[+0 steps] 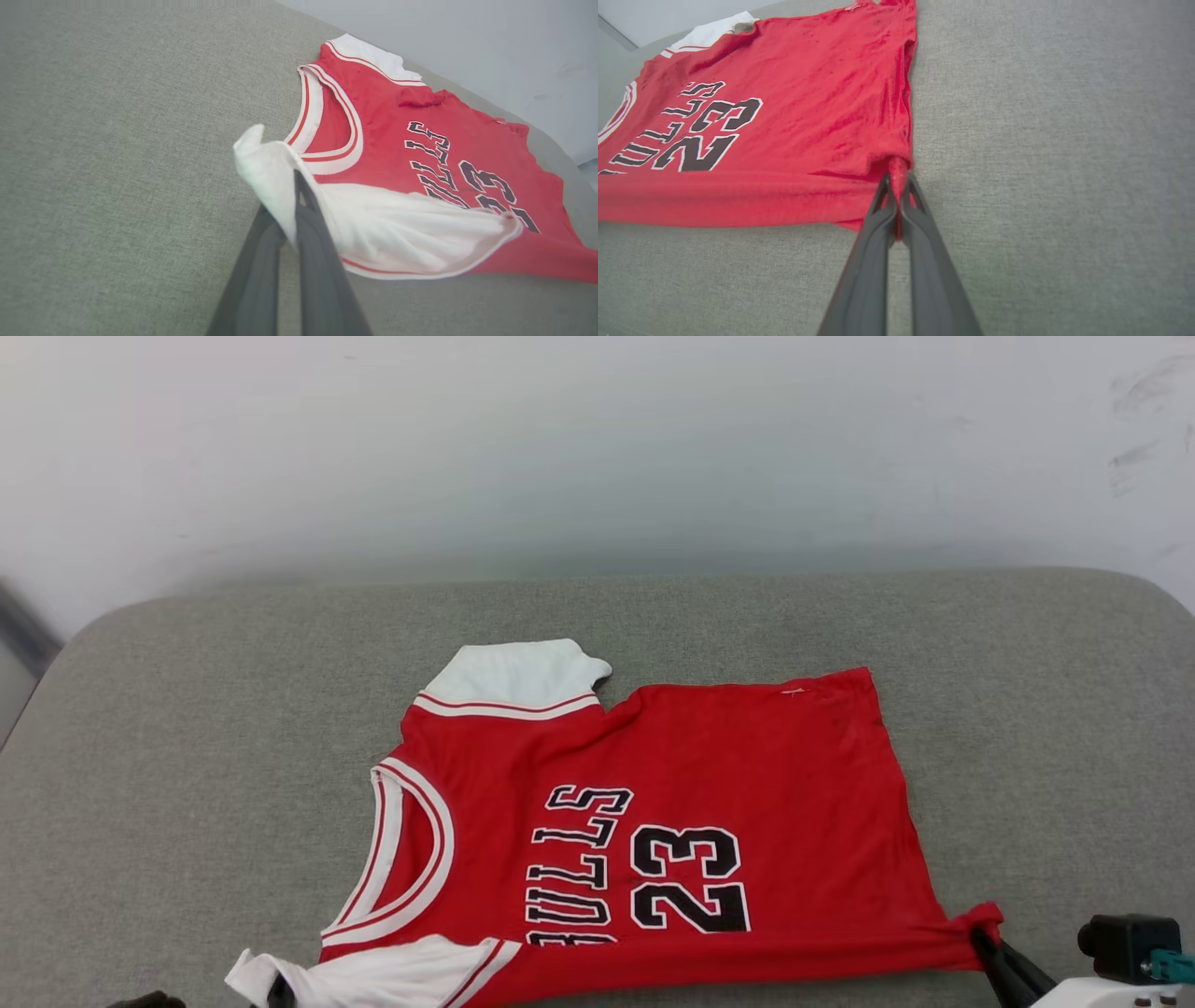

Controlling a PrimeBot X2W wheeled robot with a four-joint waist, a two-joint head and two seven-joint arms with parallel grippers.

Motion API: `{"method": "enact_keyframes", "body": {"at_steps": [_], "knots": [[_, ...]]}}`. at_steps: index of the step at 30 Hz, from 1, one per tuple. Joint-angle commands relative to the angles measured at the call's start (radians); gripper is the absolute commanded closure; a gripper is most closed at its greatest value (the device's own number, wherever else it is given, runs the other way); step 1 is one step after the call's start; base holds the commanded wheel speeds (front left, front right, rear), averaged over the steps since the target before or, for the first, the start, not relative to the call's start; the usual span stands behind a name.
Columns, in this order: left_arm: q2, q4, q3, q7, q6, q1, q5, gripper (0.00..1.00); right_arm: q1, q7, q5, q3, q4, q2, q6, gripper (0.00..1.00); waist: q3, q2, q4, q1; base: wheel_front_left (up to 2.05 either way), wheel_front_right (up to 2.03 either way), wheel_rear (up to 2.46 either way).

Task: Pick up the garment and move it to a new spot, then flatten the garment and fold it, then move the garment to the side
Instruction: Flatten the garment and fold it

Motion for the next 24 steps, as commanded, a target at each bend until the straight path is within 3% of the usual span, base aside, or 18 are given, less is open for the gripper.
{"method": "enact_keyframes", "body": {"at_steps": [1, 6, 10, 24], "knots": [[0.010, -0.006, 0.002, 0.005, 0.007, -0.025, 0.010, 1.00, 0.012, 0.022, -0.019, -0.022, -0.032, 0.012, -0.003, 1.00, 0.007, -0.0001, 0.000, 0.0002, 0.00, 0.00, 0.00], [0.000, 0.012, -0.033, 0.007, -0.018, -0.136, 0.037, 1.00, -0.027, 0.101, -0.085, -0.040, -0.109, 0.047, -0.002, 1.00, 0.058, -0.0001, 0.002, 0.0002, 0.00, 0.00, 0.00], [-0.019, 0.070, -0.061, 0.000, -0.049, -0.241, 0.052, 1.00, -0.094, 0.124, -0.124, -0.028, -0.104, 0.048, -0.002, 1.00, 0.118, -0.0001, 0.001, 0.0002, 0.00, 0.00, 0.00], [-0.074, 0.374, -0.126, -0.016, -0.173, -0.473, 0.049, 1.00, -0.278, 0.078, -0.150, 0.052, 0.083, 0.033, -0.002, 1.00, 0.238, -0.0001, -0.003, 0.0002, 0.00, 0.00, 0.00]]}}
